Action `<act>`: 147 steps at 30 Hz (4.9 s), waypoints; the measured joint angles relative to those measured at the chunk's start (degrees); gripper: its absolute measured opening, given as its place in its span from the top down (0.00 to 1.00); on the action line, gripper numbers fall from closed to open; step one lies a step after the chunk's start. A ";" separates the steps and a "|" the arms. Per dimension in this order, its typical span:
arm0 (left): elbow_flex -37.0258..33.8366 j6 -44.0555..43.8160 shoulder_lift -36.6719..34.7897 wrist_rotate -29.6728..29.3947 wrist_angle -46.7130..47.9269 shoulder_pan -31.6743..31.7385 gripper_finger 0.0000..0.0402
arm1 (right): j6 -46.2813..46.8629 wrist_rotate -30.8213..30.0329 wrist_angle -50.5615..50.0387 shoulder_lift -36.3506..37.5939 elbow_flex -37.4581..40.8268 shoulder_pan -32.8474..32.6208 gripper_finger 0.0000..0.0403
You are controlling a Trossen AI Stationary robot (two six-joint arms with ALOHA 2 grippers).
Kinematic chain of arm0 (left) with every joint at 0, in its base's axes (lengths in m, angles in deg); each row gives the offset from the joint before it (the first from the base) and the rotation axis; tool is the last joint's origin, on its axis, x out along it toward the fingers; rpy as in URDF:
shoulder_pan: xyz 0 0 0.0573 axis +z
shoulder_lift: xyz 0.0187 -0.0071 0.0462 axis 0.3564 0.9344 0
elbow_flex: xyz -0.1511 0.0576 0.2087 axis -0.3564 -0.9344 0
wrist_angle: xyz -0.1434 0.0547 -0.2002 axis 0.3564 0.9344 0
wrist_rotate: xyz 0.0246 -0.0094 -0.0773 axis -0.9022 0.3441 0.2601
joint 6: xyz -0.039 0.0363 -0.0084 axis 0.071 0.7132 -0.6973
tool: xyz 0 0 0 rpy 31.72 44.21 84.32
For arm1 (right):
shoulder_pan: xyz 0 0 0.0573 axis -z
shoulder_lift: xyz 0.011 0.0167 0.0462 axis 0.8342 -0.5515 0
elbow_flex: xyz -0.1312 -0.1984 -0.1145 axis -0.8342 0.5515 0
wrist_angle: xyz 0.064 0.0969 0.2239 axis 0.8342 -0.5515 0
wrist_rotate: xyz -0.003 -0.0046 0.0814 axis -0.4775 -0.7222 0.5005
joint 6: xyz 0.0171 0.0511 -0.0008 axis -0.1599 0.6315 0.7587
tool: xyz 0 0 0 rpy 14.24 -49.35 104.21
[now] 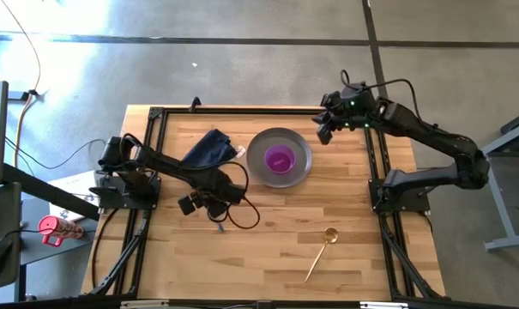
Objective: Set table place
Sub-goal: Put the blue fork to the right of the gray plate
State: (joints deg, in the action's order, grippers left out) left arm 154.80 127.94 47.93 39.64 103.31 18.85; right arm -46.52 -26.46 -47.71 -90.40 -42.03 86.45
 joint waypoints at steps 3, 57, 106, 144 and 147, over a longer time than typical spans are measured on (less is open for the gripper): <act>-0.76 2.52 0.00 0.09 -4.28 -0.31 0.65 | 1.24 -2.20 0.01 -0.02 0.00 -1.21 1.00; -11.03 -9.89 0.08 -1.36 -20.97 -2.93 0.99 | 6.59 -7.12 -0.03 -0.05 0.02 -6.85 1.00; 20.81 -3.58 0.00 -18.07 -6.11 -2.83 1.00 | 37.08 28.34 44.50 -5.23 26.22 -21.50 0.90; 22.72 -6.22 -0.04 -24.39 -5.48 -2.85 1.00 | 19.94 48.27 22.61 -36.76 -8.61 -20.85 0.62; 22.76 -6.27 -0.04 -24.48 -5.66 -2.83 1.00 | 19.63 48.29 21.33 -35.28 -8.79 -20.10 0.62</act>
State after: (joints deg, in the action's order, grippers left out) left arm 177.56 121.67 47.88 15.17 97.65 16.01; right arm -26.89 21.83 -26.37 -125.68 -50.81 66.36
